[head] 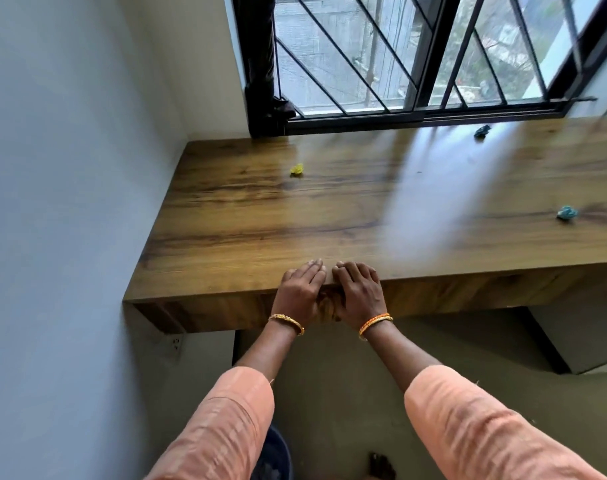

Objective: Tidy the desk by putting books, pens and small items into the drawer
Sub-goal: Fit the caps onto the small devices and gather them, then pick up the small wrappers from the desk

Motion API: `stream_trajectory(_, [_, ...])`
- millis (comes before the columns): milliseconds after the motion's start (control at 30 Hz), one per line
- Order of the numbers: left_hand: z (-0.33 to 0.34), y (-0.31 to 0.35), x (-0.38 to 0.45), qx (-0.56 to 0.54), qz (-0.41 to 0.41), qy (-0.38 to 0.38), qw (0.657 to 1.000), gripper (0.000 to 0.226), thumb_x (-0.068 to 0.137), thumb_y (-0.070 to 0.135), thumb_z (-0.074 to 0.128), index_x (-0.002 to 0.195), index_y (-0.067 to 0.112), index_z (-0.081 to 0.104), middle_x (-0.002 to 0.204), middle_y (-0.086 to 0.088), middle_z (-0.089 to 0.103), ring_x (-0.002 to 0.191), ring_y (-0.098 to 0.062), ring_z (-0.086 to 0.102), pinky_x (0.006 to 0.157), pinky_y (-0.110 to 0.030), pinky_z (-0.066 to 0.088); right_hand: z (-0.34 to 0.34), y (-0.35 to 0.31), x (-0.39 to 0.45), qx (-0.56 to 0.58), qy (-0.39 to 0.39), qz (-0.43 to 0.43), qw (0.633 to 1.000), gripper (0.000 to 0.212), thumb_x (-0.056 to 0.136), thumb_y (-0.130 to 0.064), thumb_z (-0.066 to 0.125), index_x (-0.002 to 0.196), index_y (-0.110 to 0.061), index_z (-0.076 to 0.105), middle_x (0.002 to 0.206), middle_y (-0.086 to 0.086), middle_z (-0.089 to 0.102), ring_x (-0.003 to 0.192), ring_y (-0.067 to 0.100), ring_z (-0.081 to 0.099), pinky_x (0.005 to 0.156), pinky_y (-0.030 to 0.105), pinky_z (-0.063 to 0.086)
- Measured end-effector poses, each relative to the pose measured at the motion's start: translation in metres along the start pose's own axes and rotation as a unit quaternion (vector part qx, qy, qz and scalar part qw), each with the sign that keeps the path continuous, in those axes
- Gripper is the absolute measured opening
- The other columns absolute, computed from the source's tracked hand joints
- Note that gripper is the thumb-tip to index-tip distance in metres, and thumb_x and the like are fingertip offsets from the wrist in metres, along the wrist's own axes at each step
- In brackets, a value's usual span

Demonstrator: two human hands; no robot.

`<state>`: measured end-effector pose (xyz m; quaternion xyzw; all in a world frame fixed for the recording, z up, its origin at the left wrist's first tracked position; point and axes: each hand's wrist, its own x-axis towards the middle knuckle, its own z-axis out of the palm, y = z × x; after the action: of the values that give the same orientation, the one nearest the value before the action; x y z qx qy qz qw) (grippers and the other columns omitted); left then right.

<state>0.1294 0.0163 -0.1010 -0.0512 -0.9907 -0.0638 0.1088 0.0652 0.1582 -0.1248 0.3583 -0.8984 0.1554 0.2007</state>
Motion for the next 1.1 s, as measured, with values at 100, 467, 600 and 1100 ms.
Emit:
stream_trajectory(100, [-0.005,0.006,0.004,0.031,0.004,-0.002,1.0,0.045,0.073,0.021,0.038,0.098,0.01,0.073,0.103,-0.008,0.073,0.096,-0.02,0.07,0.069,-0.027,0.053,0.001,0.002,0.002,-0.008,0.044,-0.022,0.999,0.039,0.075,-0.036,0.048,0.097,-0.01,0.065,0.097,0.008,0.065,0.086,0.026,0.058,0.079,0.031,0.035])
stream_trajectory(467, [-0.021,0.018,0.006,0.028,-0.046,0.019,0.998,0.046,0.067,0.013,0.029,0.079,0.012,0.074,0.087,-0.005,0.076,0.082,-0.014,0.073,0.062,-0.022,0.054,-0.02,-0.011,0.006,0.034,-0.035,0.038,0.998,0.028,0.071,-0.034,0.052,0.087,-0.013,0.061,0.088,0.004,0.062,0.082,0.028,0.059,0.07,0.033,0.046])
stream_trajectory(600, [-0.024,0.023,0.007,0.007,-0.087,-0.026,0.996,0.04,0.085,0.004,0.041,0.12,0.007,0.061,0.132,-0.012,0.058,0.126,-0.02,0.053,0.095,-0.032,0.043,-0.026,-0.013,0.008,0.071,-0.064,0.07,0.993,0.026,0.069,-0.026,0.058,0.092,-0.014,0.058,0.096,0.004,0.06,0.091,0.027,0.054,0.079,0.036,0.044])
stream_trajectory(1100, [-0.028,0.113,0.083,-0.051,-0.133,0.017,0.99,0.036,0.086,0.042,0.047,0.095,0.015,0.069,0.097,-0.009,0.07,0.099,-0.026,0.059,0.091,-0.034,0.036,-0.09,0.082,-0.002,0.256,-0.02,0.311,0.915,0.012,0.08,-0.01,0.058,0.079,-0.011,0.07,0.079,0.005,0.072,0.073,0.019,0.066,0.073,0.035,0.056])
